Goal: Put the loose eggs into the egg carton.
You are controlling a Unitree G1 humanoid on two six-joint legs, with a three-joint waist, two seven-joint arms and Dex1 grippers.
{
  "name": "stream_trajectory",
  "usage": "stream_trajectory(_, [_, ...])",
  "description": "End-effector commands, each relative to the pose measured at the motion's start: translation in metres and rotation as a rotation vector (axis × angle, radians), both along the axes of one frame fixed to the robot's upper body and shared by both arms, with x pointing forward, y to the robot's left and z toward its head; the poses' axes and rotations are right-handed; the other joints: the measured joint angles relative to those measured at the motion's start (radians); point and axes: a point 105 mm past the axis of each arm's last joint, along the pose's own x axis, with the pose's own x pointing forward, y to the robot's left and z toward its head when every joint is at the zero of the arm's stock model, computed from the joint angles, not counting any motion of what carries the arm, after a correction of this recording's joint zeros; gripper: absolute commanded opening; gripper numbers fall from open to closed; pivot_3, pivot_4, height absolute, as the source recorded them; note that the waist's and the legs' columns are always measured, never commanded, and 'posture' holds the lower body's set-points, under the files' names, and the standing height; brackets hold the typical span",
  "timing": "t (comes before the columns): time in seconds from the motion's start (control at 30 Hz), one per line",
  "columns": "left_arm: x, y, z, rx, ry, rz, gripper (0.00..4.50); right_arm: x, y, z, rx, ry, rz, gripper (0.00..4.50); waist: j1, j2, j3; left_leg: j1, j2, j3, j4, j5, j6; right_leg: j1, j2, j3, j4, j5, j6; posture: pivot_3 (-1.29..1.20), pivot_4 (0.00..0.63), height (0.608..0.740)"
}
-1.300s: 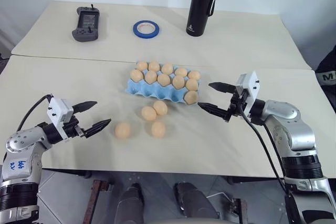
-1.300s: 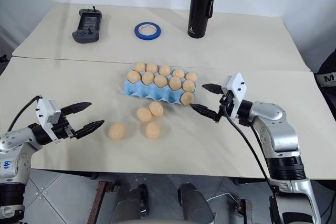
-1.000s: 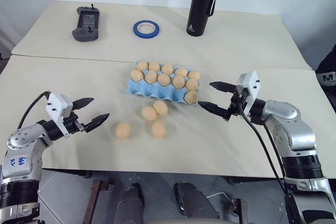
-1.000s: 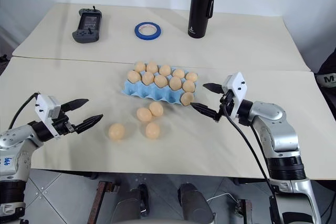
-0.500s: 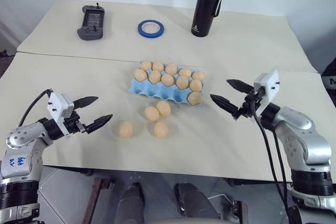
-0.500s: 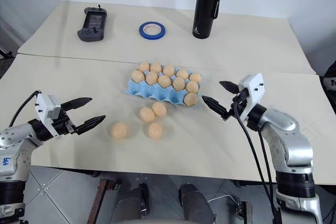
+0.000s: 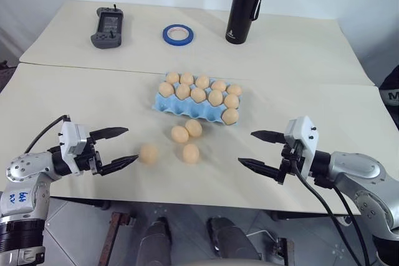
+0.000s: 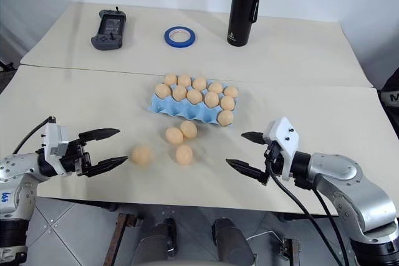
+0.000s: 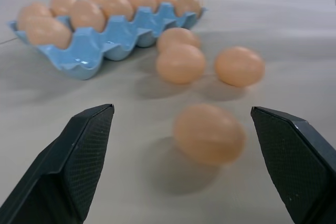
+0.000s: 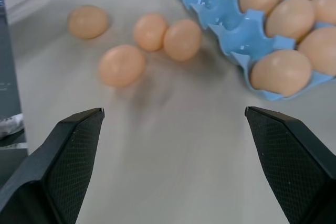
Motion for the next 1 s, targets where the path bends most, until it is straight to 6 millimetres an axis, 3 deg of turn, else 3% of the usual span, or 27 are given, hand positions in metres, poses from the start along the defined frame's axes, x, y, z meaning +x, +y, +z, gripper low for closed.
stream_trajectory(0.03, [-0.006, 0.007, 0.013, 0.008, -0.054, -0.028, 4.46, -0.002, 0.008, 0.004, 0.015, -0.031, 0.041, 4.5, -0.001, 0.0, 0.0, 0.0, 0.0, 0.0, 0.0, 0.0, 0.0, 0.0, 0.0, 0.0, 0.0, 0.0, 0.0, 0.0, 0.15, 0.74])
stream_trajectory(0.27, [-0.021, 0.032, 0.006, 0.063, -0.065, -0.002, 4.46, 0.011, 0.051, -0.006, 0.048, -0.028, 0.111, 4.5, -0.011, 0.0, 0.0, 0.001, 0.002, 0.0, -0.001, -0.001, -0.001, -0.001, 0.002, 0.0, 0.001, -0.001, -0.003, 0.0, 0.15, 0.74])
stream_trajectory(0.4, [-0.025, 0.05, 0.001, 0.073, -0.069, 0.087, 4.46, 0.034, 0.063, -0.013, 0.03, -0.039, 0.061, 4.5, -0.009, -0.001, 0.0, 0.0, 0.001, 0.0, -0.001, -0.001, -0.001, -0.002, 0.001, -0.001, 0.001, -0.004, -0.007, 0.0, 0.15, 0.74])
stream_trajectory(0.67, [-0.037, 0.052, 0.008, 0.057, -0.098, 0.13, 4.46, 0.031, 0.098, -0.03, 0.035, -0.002, 0.202, 4.5, -0.004, -0.002, -0.001, 0.0, 0.001, 0.0, -0.003, -0.002, -0.002, -0.003, -0.003, -0.008, 0.002, -0.003, -0.006, 0.0, 0.15, 0.74])
stream_trajectory(1.0, [-0.042, 0.053, 0.01, 0.048, -0.09, 0.151, 4.46, 0.027, 0.121, -0.033, -0.007, 0.023, 0.253, 4.5, -0.004, -0.002, -0.001, 0.0, 0.001, 0.0, -0.003, -0.002, -0.002, -0.004, -0.005, -0.012, 0.003, -0.003, -0.006, 0.0, 0.15, 0.74])
